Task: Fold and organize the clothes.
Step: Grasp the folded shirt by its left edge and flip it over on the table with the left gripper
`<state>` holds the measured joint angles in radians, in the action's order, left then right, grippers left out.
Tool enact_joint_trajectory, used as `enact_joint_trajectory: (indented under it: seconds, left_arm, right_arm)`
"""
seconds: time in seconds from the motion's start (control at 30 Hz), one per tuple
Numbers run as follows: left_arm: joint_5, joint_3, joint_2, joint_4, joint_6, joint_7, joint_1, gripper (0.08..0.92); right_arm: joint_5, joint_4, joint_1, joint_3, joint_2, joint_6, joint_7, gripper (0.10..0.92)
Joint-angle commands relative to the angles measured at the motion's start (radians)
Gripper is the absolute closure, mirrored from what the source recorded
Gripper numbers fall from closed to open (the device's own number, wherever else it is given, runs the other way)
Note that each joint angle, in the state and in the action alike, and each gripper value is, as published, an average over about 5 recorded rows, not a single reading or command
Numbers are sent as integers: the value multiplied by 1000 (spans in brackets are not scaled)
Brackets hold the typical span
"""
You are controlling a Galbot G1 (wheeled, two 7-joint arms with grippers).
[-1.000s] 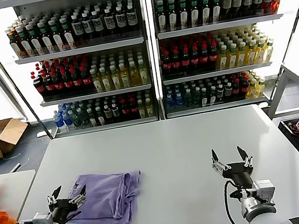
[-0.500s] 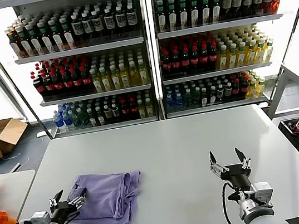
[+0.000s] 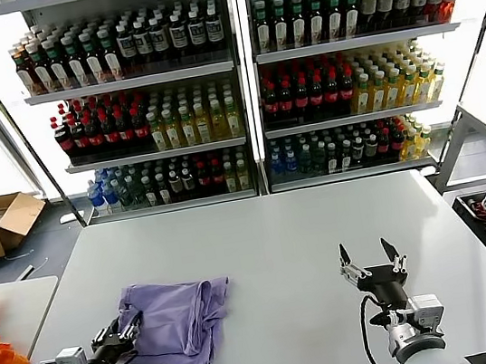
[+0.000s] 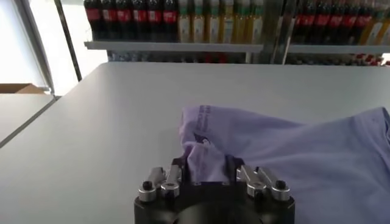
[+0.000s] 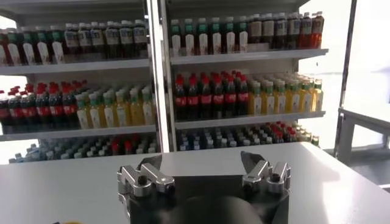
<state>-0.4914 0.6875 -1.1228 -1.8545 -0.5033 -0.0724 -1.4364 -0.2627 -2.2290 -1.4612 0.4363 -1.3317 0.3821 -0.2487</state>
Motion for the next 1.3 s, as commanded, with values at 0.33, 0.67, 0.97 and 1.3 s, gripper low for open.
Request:
enact_joint_trajectory:
  seconds: [0.33,0.67,0.97,1.3]
  left_arm:
    - [40,51,-3,44,4,55,12,862]
    - [127,302,160,52,71,92,15,895]
    - [228,477,292,-25,117,63,-47,895]
    - [329,39,126,-230,79,69,-52,895]
  right_arm:
    - [-8,-4,2,1,5,-3,1,203]
    - [-11,0,22,-18,15,0,0,203]
    - [-12,16,53,-42,11,4,-1,203]
    - [-10,-1,8,5,6,0,-2,203]
